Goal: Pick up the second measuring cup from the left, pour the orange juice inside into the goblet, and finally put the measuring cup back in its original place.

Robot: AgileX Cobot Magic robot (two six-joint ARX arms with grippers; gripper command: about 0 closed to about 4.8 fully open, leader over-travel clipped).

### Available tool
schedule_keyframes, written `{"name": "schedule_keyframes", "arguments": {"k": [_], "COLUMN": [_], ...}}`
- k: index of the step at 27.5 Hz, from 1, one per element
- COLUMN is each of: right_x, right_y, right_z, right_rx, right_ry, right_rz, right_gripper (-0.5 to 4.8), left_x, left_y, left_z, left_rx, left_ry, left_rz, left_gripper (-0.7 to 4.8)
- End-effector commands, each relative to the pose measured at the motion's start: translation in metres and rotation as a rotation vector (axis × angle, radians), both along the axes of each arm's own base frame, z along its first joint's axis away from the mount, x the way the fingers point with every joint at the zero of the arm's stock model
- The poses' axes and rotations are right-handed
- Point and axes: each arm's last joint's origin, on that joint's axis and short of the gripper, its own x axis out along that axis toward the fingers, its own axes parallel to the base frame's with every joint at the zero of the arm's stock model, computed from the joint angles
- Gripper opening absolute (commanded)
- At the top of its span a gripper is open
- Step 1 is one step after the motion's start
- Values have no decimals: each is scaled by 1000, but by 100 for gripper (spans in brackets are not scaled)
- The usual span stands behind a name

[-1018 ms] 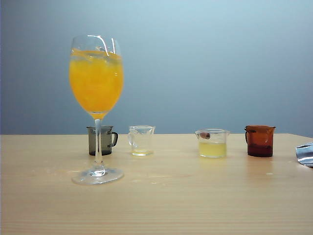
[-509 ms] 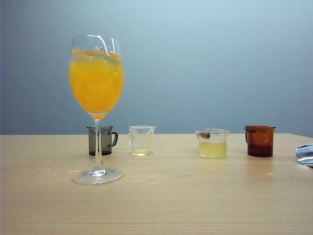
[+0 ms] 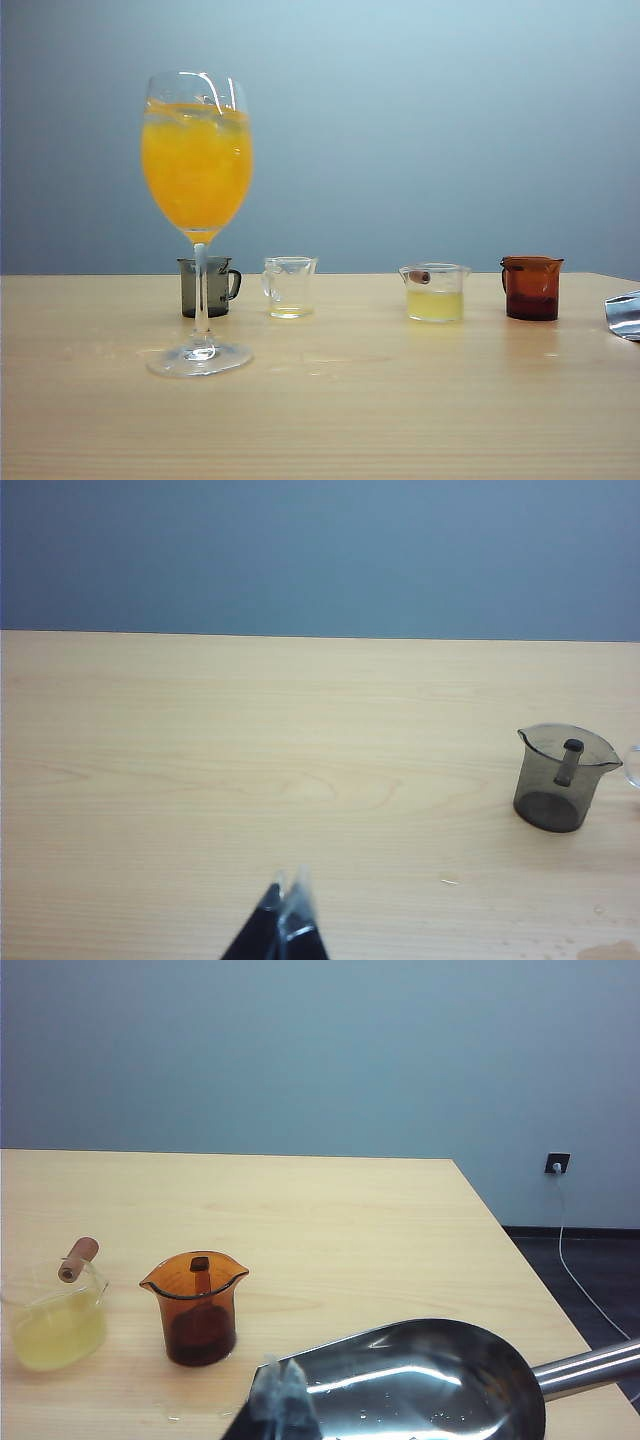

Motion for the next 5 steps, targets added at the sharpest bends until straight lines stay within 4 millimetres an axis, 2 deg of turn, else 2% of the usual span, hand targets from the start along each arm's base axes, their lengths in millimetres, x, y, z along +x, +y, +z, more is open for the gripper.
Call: {"name": "schedule_keyframes", "arguments": {"k": [1, 5], "right_x": [0, 0], "right_y": [0, 0], "right_z": [0, 0], "right_rx": [-1, -1], "right_ry": [-11, -11], "right_rz": [-1, -1], "right_gripper": [-5, -5], "left_x": [0, 0], "left_y": [0, 0], "left_z": [2, 2], "left_rx": [1, 1], "left_ry": [-14, -14], "left_rz": [0, 0], "left_gripper": [-2, -2]}}
